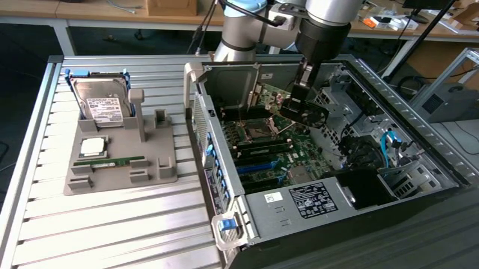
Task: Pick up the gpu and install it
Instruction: 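Insert the gpu into the slot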
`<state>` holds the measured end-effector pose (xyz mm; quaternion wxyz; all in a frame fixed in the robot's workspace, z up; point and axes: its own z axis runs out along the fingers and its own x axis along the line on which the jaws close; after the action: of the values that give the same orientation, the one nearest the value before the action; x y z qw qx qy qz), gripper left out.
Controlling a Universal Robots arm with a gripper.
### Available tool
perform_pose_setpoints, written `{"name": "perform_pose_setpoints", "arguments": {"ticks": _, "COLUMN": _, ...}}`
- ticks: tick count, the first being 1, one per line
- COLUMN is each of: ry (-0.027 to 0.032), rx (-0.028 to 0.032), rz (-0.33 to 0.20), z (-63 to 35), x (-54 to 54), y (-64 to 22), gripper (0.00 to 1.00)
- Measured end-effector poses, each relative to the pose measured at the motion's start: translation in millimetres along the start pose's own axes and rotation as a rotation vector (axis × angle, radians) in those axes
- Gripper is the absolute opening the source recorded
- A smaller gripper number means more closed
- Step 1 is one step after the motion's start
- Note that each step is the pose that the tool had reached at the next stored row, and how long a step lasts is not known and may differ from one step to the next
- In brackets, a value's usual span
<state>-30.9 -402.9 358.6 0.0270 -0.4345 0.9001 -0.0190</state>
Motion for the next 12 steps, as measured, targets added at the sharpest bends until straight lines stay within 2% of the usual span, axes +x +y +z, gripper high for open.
{"name": "perform_pose_setpoints", "arguments": {"ticks": 12, "ry": -0.0029, "rx": -0.0016, "rz": -0.050, "z": 0.0, "x": 0.0, "y": 0.0, "gripper": 0.27}}
